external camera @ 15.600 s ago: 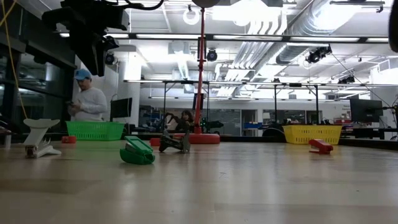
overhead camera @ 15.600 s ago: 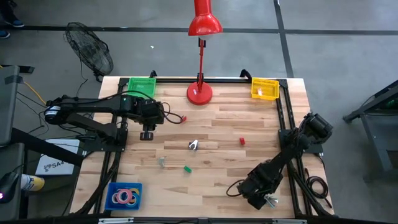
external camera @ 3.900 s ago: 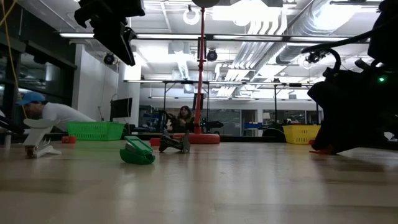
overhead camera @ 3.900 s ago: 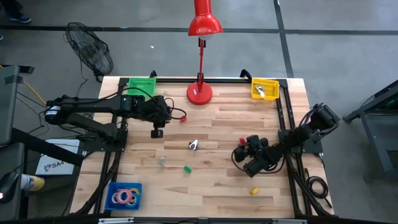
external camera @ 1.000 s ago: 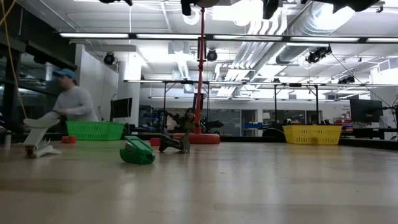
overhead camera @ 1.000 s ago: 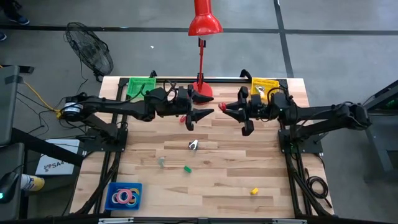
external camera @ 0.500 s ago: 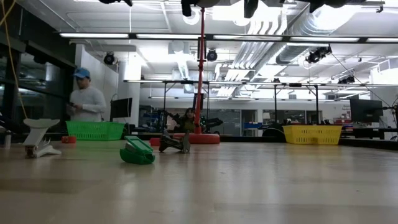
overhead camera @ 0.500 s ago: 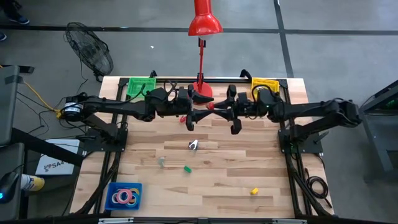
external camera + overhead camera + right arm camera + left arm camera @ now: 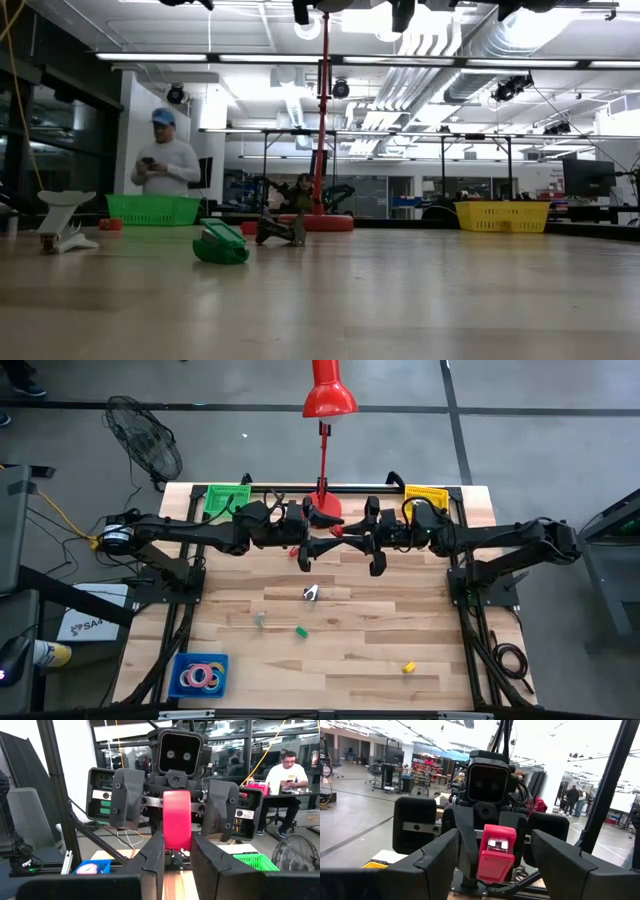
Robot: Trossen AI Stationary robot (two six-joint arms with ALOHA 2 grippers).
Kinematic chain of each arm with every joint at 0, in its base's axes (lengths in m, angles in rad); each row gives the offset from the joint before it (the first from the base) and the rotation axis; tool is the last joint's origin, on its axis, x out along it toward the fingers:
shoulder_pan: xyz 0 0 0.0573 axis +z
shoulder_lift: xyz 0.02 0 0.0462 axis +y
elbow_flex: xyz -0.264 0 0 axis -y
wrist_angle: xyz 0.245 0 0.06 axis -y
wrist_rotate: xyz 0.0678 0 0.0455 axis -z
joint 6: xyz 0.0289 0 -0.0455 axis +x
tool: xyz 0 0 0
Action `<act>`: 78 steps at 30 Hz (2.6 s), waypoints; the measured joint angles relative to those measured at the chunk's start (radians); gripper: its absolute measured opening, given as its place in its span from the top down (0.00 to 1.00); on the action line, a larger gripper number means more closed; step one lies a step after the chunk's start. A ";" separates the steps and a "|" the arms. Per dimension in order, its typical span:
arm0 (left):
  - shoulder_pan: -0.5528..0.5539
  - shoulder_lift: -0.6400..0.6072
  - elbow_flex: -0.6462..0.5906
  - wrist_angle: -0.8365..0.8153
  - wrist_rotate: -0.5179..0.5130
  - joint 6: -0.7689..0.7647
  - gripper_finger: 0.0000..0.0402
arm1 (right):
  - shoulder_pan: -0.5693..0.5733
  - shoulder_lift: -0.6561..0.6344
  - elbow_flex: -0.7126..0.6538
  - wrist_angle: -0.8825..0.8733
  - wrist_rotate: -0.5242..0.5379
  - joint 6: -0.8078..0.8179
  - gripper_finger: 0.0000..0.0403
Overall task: Pick and place Stapler, Stapler remover, tape
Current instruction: Put the bottom right red stapler into the green basket
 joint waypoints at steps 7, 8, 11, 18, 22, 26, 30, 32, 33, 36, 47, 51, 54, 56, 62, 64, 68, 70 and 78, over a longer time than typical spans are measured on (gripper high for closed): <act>0.000 0.000 0.000 0.000 0.008 0.000 0.48 | -0.009 -0.001 0.000 -0.008 0.000 0.013 0.85; 0.000 0.000 0.000 0.000 0.008 0.000 0.50 | -0.013 -0.001 0.000 -0.008 -0.001 0.017 0.85; 0.000 0.000 0.000 -0.001 0.012 0.000 0.58 | -0.020 -0.001 0.000 -0.008 -0.009 0.030 0.85; 0.001 0.000 0.000 -0.007 0.006 0.026 0.75 | -0.022 -0.001 0.000 -0.008 -0.018 0.034 0.85; 0.001 0.000 0.000 -0.007 0.007 0.051 0.83 | -0.022 -0.001 0.000 -0.008 -0.017 0.039 0.85; 0.001 0.000 0.000 -0.007 0.007 0.054 0.83 | -0.022 -0.002 0.000 -0.008 -0.016 0.038 0.84; 0.001 0.000 0.000 -0.010 0.004 0.053 0.83 | -0.023 -0.002 0.000 -0.008 -0.016 0.043 0.79; 0.001 0.000 0.000 -0.014 0.002 0.053 0.83 | -0.023 -0.005 0.000 -0.010 -0.019 0.042 0.77; 0.001 0.000 0.000 -0.014 0.000 0.054 0.83 | -0.023 -0.007 0.000 -0.012 -0.018 0.044 0.76; 0.000 0.000 0.000 -0.012 -0.012 0.071 0.83 | -0.024 -0.020 0.000 -0.019 0.001 0.050 0.73; 0.071 -0.010 0.000 -0.085 -0.008 0.094 0.83 | -0.027 -0.063 0.000 -0.175 0.077 0.074 0.51; 0.130 -0.042 0.000 -0.243 -0.010 0.123 0.83 | -0.026 -0.083 0.000 -0.279 0.128 0.080 0.44; 0.176 -0.074 0.000 -0.421 -0.051 0.144 0.83 | -0.026 -0.097 0.000 -0.339 0.138 0.080 0.43; 0.209 -0.096 0.000 -0.552 -0.105 0.158 0.83 | -0.026 -0.100 0.000 -0.365 0.141 0.086 0.43; 0.313 -0.136 0.000 -0.935 -0.297 0.151 0.83 | -0.026 -0.100 0.000 -0.421 0.191 0.094 0.43; 0.354 -0.136 0.000 -1.043 -0.348 0.149 0.83 | -0.026 -0.100 0.000 -0.431 0.214 0.095 0.43; 0.458 -0.136 0.000 -1.194 -0.381 0.140 0.83 | -0.026 -0.100 0.000 -0.448 0.254 0.095 0.43; 0.512 -0.132 0.000 -1.239 -0.387 0.138 0.83 | -0.026 -0.100 0.000 -0.454 0.282 0.096 0.43; 0.740 -0.100 0.000 -1.375 -0.358 0.164 0.83 | -0.026 -0.100 0.000 -0.462 0.376 0.121 0.43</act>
